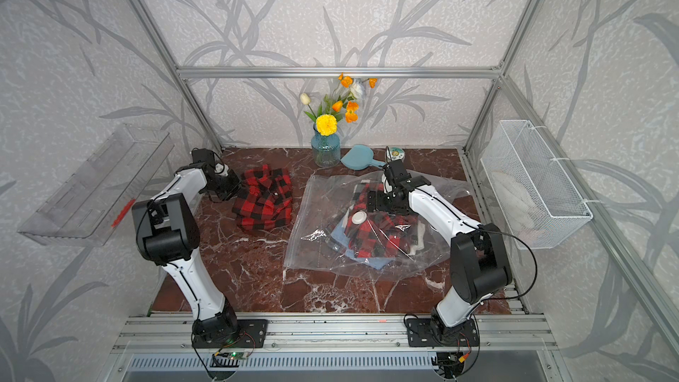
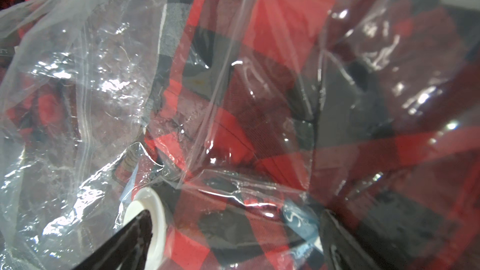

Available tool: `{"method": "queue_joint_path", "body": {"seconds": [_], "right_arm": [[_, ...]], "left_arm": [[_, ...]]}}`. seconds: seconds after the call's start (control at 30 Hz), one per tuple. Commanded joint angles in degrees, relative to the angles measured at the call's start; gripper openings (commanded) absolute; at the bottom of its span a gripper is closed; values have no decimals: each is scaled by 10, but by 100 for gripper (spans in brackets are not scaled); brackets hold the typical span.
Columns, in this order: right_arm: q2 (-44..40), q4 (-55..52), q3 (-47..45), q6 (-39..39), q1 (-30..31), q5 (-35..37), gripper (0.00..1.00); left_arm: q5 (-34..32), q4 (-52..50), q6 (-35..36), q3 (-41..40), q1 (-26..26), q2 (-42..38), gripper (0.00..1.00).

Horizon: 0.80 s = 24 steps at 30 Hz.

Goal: Take the shirt out of the vacuum bag
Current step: Place the shirt at the center of the board.

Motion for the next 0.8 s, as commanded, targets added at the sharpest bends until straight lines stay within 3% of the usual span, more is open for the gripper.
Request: {"method": "queue_joint_path", "body": {"seconds": [0.0, 0.03, 0.1, 0.13, 0.2, 0.3, 0.4, 0.5, 0.53, 0.6, 0.77], "right_arm": [[-20, -10, -10, -10, -2, -13, 99], [-25, -13, -10, -12, -2, -15, 99], [-37, -23, -7, -15, -2, -13, 99], [-44, -28, -6, -19, -2, -9, 99], [-58, -42, -3, -22, -3, -2, 99], [-81, -60, 0, -26, -4, 2, 99], [-110, -75, 3, -30, -9, 0, 99], [-140, -91, 9, -37, -14, 6, 99], [-151, -93, 8, -38, -15, 11, 99], [-175, -94, 0, -40, -20, 21, 99], [-210, -97, -28, -49, -61, 20, 99]], "left_arm": [[-63, -91, 47, 4, -19, -29, 47], [-80, -95, 48, -6, -33, -59, 58], [-140, -110, 52, -23, -79, -126, 89], [-167, -115, 52, -39, -111, -161, 100], [-207, -124, 44, -73, -170, -205, 100], [-148, -85, -15, -157, -198, -251, 98], [-96, -32, -46, -215, -210, -246, 86], [-13, 26, -66, -237, -215, -204, 60], [-5, 34, -73, -239, -218, -189, 48], [15, 56, -80, -241, -228, -169, 34], [129, 173, -146, -251, -259, -137, 24]]}}
